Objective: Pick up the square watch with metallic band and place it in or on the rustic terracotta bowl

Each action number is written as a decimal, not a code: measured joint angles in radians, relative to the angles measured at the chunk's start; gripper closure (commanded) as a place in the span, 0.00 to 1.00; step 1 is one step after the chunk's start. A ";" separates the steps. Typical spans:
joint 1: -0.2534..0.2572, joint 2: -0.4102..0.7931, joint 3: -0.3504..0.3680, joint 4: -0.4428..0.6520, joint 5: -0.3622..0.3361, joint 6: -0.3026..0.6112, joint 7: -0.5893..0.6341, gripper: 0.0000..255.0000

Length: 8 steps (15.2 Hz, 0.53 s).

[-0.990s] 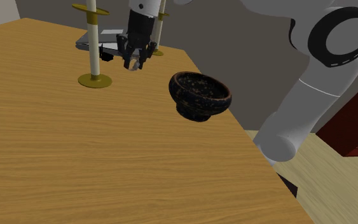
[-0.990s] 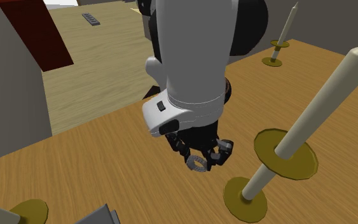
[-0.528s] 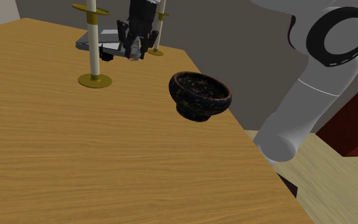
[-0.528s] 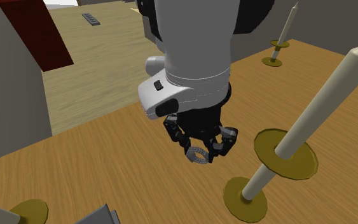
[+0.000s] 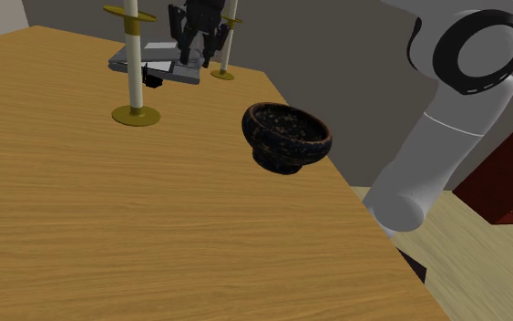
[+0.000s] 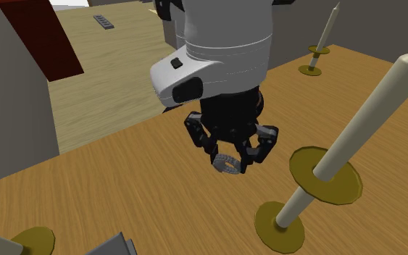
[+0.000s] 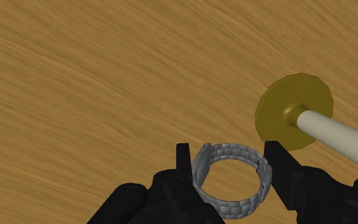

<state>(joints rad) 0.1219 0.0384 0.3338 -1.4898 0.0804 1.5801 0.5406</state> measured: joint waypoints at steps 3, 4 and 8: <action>0.002 0.013 0.002 0.055 -0.005 -0.042 0.007 1.00; 0.004 0.023 0.003 0.081 -0.008 -0.059 0.011 1.00; 0.011 0.059 0.008 0.183 -0.020 -0.126 0.025 1.00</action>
<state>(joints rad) 0.1334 0.0973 0.3414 -1.3065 0.0599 1.4538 0.5654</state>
